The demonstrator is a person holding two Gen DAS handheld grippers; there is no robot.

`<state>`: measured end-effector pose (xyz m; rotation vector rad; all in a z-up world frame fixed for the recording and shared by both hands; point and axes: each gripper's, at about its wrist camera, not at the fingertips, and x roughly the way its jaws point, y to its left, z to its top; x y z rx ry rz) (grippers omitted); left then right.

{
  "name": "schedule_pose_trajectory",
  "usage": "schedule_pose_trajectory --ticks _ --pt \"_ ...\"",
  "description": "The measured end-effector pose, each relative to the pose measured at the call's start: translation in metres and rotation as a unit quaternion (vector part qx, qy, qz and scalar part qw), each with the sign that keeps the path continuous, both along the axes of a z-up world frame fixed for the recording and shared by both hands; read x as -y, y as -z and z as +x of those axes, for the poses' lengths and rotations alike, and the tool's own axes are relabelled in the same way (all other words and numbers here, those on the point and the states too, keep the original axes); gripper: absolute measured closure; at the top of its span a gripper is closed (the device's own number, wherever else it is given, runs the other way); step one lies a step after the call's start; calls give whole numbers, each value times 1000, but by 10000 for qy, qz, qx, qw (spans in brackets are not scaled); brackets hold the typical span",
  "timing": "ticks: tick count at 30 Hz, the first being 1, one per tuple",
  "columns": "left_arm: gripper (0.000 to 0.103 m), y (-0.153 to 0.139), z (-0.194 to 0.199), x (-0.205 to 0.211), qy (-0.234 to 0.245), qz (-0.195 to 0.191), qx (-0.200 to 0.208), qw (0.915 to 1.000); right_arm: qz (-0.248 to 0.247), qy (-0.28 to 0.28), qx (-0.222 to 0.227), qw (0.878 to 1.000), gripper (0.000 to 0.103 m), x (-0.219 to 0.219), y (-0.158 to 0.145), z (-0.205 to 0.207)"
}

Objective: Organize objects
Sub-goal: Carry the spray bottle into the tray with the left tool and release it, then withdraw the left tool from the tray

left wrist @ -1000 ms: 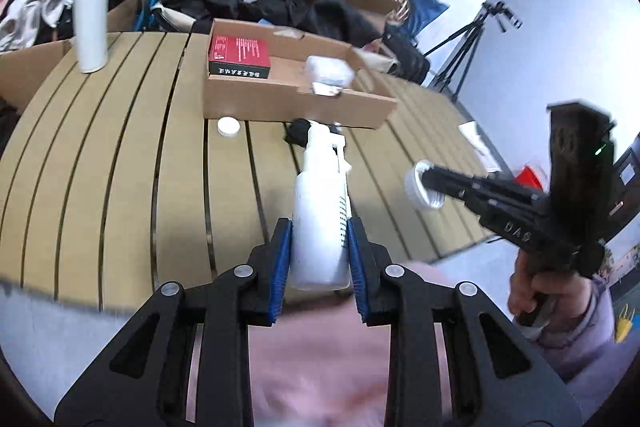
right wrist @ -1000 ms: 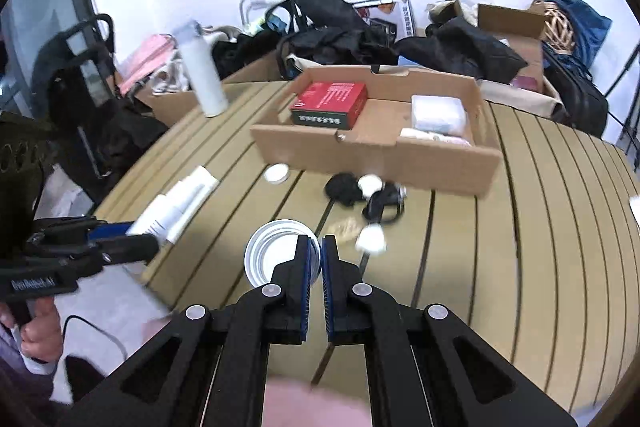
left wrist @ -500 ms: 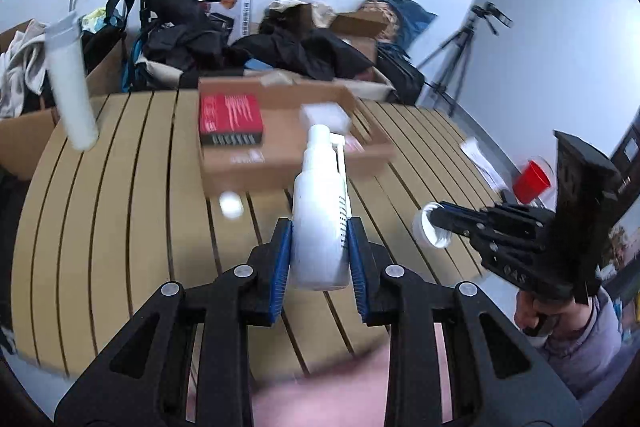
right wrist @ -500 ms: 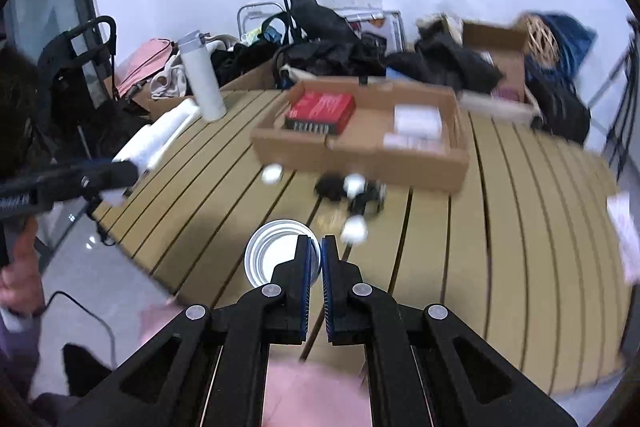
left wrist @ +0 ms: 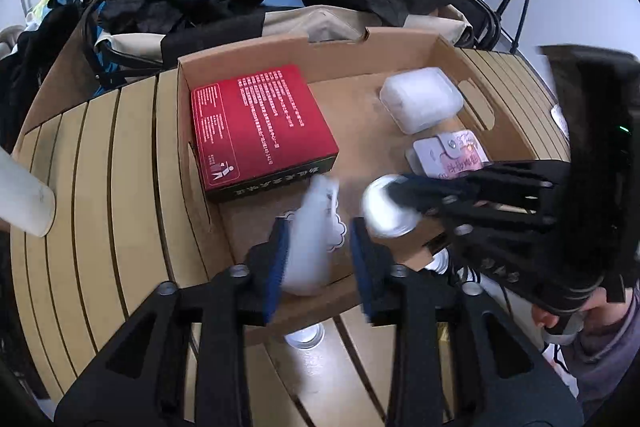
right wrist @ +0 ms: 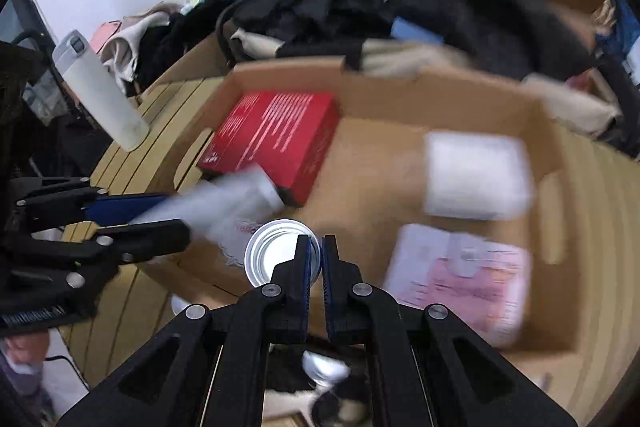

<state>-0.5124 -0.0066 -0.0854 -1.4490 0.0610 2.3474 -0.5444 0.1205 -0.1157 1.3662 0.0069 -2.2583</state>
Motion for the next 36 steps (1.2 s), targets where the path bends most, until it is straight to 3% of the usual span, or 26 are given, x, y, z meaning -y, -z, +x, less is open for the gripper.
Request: schedule_pose_trajectory --ticks 1,5,6,9,12,14,15,18,22,27,32,36 --pt "45 -2 3 1 49 27 -49 10000 -141 -137 141 9997 96 5 6 -2" --pt "35 -26 16 11 37 26 -379 9993 -138 -259 -7 9996 96 7 3 4" --pt "28 -33 18 15 -27 10 -425 9991 -19 -186 -58 9998 96 5 -1 5" --pt "23 -58 25 29 -387 -154 -540 9977 133 12 -273 9995 90 -12 -26 14" --pt "15 -79 38 40 -714 -227 -512 9959 207 142 -473 9986 66 -31 -58 28" --pt "13 -98 54 46 -934 -239 -524 9940 183 151 -632 9977 20 -44 -85 44" --pt "11 -106 62 47 -989 -219 -563 9933 203 150 -749 9969 16 -50 -99 54" --pt "3 -127 97 49 -1075 -155 -771 9911 404 244 -1014 9937 16 -70 -137 91" --pt "2 -146 156 39 -948 -218 -981 9904 587 361 -1237 9899 16 -87 -167 138" --pt "0 -161 235 36 -949 -207 -1468 9844 148 393 -1670 9851 16 -112 -189 211" --pt "0 -144 326 39 -1283 -73 -1754 9761 -123 346 -1737 9841 17 -125 -166 298" --pt "0 -131 387 39 -1642 100 -2147 9627 -277 391 -1688 9845 17 -125 -137 357"
